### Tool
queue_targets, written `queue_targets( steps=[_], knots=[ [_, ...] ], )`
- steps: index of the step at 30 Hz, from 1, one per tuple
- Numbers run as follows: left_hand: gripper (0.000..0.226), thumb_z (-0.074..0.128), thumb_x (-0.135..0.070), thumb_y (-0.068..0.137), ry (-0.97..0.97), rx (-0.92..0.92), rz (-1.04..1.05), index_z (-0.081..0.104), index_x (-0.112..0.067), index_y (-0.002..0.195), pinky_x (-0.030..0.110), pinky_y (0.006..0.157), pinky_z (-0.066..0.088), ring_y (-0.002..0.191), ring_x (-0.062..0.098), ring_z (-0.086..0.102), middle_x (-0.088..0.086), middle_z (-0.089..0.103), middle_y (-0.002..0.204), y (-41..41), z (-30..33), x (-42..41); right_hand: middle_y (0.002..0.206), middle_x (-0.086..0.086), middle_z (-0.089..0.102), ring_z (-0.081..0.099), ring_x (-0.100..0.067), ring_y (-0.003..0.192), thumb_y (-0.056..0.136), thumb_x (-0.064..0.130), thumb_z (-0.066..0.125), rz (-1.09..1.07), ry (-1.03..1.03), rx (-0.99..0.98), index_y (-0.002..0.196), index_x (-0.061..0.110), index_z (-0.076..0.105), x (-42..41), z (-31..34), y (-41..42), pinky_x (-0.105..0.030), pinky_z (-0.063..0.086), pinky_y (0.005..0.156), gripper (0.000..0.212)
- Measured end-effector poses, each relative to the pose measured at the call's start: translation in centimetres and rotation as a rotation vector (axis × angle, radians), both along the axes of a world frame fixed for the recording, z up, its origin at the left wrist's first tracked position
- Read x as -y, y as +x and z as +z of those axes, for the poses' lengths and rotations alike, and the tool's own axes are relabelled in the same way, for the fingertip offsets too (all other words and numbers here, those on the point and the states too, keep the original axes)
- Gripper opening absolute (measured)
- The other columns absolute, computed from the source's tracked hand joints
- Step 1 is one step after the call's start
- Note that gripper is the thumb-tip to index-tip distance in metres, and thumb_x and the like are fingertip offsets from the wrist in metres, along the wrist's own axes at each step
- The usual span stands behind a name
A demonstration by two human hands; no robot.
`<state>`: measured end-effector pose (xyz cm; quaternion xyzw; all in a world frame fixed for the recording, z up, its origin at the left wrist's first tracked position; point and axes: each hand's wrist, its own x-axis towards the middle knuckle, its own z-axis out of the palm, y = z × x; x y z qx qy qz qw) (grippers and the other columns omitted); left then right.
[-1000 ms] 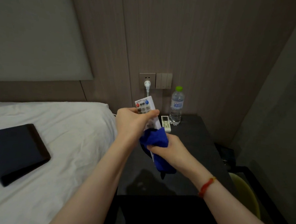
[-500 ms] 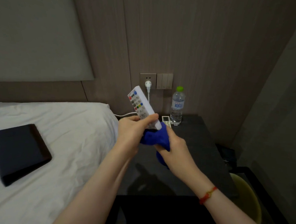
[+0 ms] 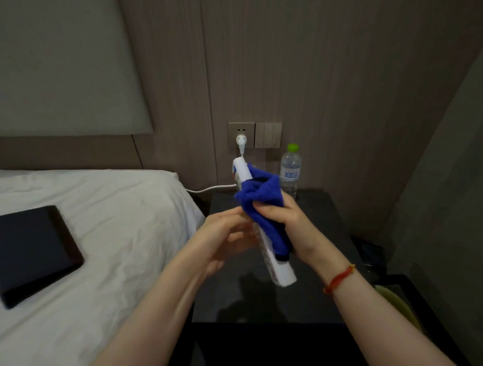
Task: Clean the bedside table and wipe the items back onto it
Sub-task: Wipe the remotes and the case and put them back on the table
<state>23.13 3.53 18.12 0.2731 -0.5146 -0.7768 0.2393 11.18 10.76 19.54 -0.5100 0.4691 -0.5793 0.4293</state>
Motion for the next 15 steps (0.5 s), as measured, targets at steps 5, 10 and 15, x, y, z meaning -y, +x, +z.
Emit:
queue_targets(
  steps=[5,10,15],
  knots=[
    [0.021,0.064,-0.022,0.070,0.020,0.026,0.024,0.068,-0.015,0.090,0.026,0.064,0.055,0.067,0.013,0.069,0.003,0.073,0.077,1.0,0.0,1.2,0.108,0.006,0.058,0.061,0.010,0.091,0.072,0.011,0.053,0.055,0.048,-0.072,0.137,0.004,0.034,-1.6,-2.3,1.8,-0.006,0.044,0.079,0.068],
    [0.018,0.055,-0.006,0.085,-0.013,0.102,-0.050,0.070,-0.014,0.091,0.024,0.059,0.056,0.066,0.012,0.071,0.004,0.073,0.081,0.3,-1.0,-0.3,0.093,0.002,0.060,0.062,-0.006,0.083,0.071,0.022,0.051,0.000,0.078,0.140,0.105,0.020,0.055,-0.3,0.7,0.5,-0.019,0.048,0.080,0.035],
    [0.039,0.068,-0.019,0.070,-0.037,0.079,0.004,0.067,-0.007,0.108,0.023,0.061,0.058,0.071,0.015,0.072,0.007,0.074,0.085,0.5,0.5,0.3,0.103,-0.013,0.065,0.058,-0.019,0.090,0.077,0.021,0.057,-0.017,0.148,0.376,0.096,0.021,0.059,-0.9,-0.1,0.7,-0.029,0.047,0.082,0.019]
  ],
)
